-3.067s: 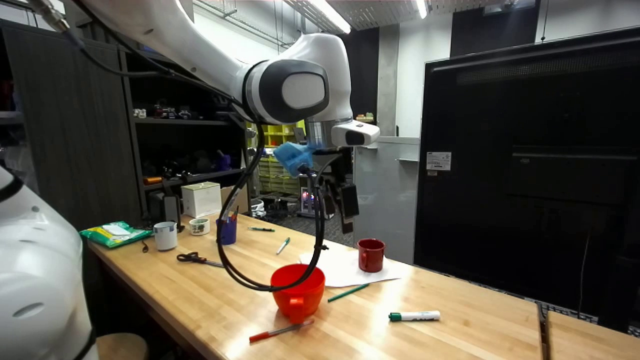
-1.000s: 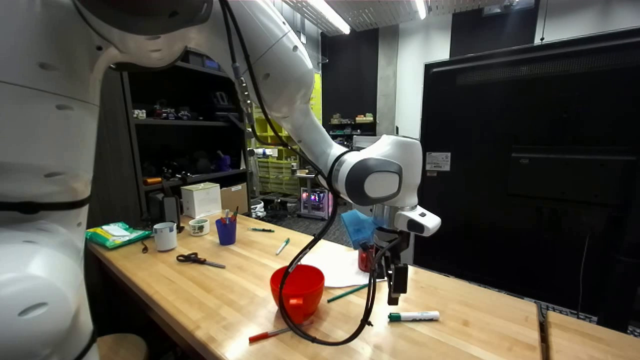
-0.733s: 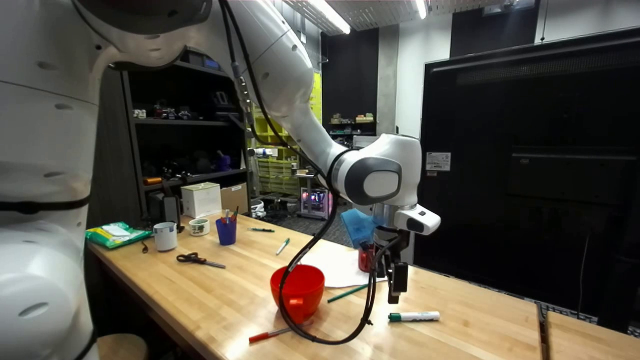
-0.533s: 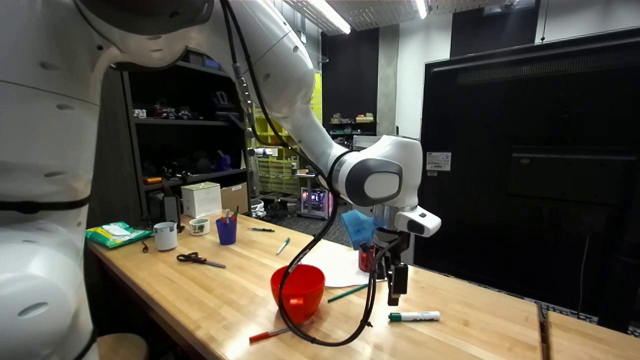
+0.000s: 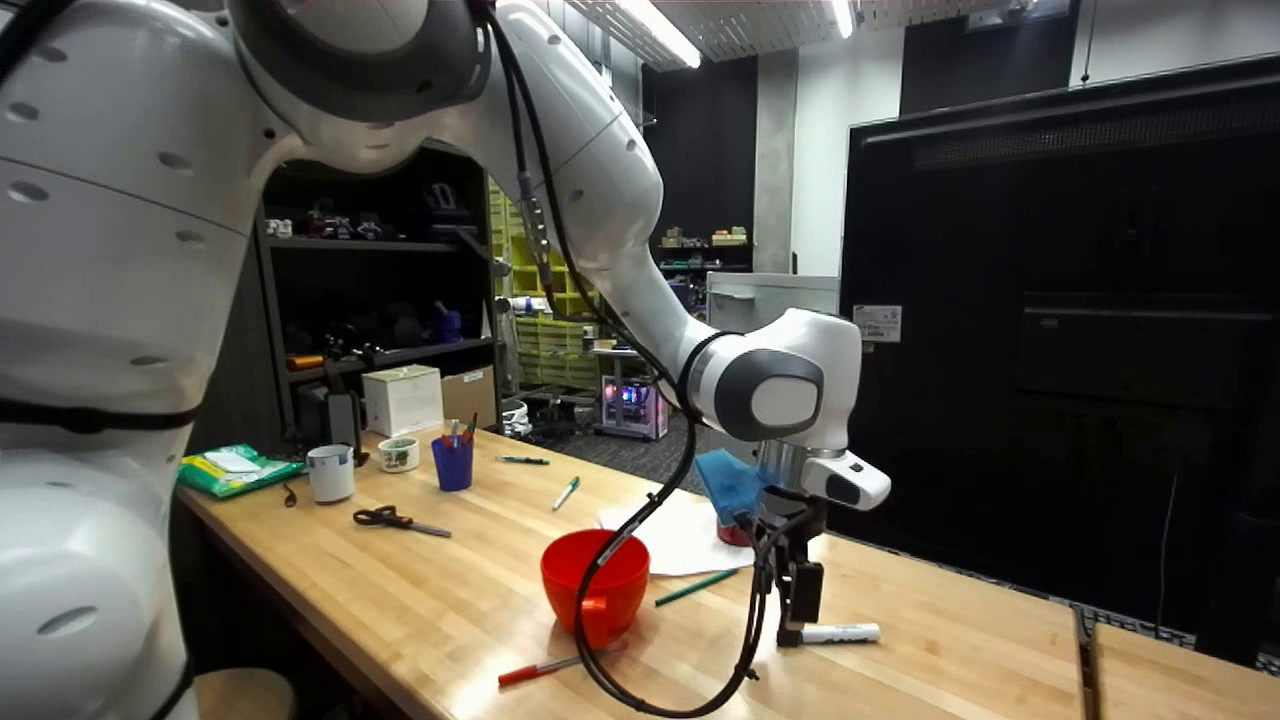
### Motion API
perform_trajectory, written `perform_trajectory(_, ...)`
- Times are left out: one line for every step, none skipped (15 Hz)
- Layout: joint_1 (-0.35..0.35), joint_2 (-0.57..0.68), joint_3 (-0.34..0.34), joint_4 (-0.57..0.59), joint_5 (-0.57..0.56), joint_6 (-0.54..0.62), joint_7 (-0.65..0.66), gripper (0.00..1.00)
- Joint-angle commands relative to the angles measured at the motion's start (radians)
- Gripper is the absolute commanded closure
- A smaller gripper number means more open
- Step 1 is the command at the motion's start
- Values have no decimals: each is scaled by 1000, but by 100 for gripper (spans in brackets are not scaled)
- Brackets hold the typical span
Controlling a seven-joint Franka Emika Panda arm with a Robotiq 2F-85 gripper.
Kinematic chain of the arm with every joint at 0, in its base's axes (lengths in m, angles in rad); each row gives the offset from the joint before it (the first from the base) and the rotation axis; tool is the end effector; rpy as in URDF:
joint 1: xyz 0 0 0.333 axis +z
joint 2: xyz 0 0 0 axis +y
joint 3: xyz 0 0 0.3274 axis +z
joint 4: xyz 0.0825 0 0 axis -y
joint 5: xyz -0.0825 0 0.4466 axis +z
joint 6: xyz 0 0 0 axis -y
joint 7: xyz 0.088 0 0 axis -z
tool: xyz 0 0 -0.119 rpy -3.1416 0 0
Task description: Move the marker to the blue cup
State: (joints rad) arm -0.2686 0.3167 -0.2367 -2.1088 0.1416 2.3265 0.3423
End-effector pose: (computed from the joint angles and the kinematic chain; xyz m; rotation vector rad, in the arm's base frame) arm 0.5372 -0.2949 0.2138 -2.7690 1.4087 0.1314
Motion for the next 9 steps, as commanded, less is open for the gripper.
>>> perform_trajectory(0,63,-13,67,18,-33,-2,0)
perform_trajectory(0,76,-16,79,13,-32,0,0)
perform_trajectory(0,89,-18,91,13,-26,0,0)
perform_trajectory(-3,103,-17,102,18,-23,-5,0)
perform_trajectory(-7,113,-15,114,25,-18,-10,0)
perform_trajectory(-9,125,-13,126,28,-15,-9,0)
perform_trajectory(-13,140,-10,140,37,-10,-13,0)
perform_trajectory(-17,149,-6,151,47,-15,-15,0)
perform_trajectory(-19,161,-5,162,59,-12,-14,0)
